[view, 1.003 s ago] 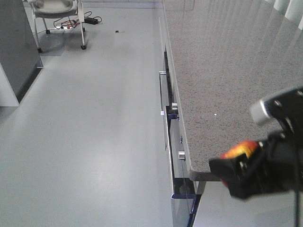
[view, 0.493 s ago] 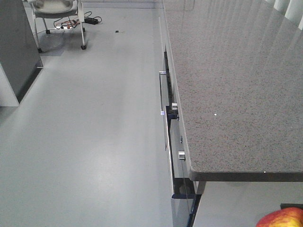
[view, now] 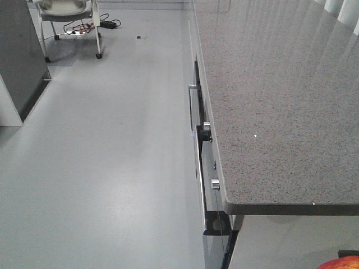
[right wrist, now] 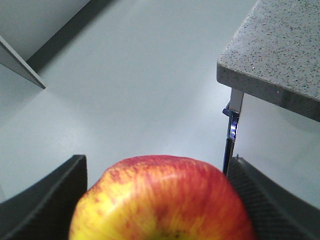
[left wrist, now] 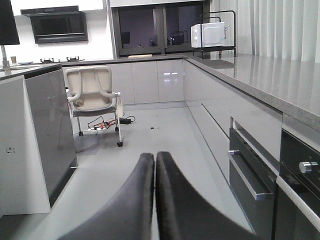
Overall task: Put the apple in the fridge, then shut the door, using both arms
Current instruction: 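Lift the apple off the counter with the right gripper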
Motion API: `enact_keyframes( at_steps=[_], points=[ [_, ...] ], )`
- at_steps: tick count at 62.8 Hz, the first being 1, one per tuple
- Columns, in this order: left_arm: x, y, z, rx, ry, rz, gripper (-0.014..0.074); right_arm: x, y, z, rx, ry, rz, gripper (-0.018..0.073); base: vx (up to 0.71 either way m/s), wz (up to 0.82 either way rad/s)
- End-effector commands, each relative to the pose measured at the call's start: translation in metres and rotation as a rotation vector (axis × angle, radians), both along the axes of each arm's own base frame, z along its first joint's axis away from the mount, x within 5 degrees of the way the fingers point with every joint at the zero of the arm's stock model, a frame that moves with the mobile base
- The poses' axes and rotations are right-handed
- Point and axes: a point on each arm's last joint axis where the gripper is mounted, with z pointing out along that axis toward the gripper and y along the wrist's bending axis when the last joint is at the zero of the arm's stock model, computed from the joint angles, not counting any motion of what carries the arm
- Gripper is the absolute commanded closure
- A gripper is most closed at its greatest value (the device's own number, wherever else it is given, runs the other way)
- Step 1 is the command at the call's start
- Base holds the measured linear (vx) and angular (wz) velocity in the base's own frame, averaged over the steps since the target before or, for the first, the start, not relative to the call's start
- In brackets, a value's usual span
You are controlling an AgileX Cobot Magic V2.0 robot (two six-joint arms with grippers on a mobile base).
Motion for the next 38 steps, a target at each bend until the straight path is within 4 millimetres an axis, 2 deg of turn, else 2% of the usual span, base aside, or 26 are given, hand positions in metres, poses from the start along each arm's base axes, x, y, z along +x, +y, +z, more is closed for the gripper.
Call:
enact_keyframes(
  at_steps=[1, 38],
  points=[
    [0.0021, 0.0000, -0.0021, -0.012, -0.026, -0.001, 0.0603, 0.0033, 0.0021, 0.0126, 0.054, -0.064, -0.008, 0.0211, 0.00, 0.00],
    [0.0021, 0.0000, -0.0021, -0.012, -0.026, -0.001, 0.0603, 0.0032, 0.0022, 0.0126, 0.055, -0.063, -0.008, 0.0211, 0.00, 0.02]
  ],
)
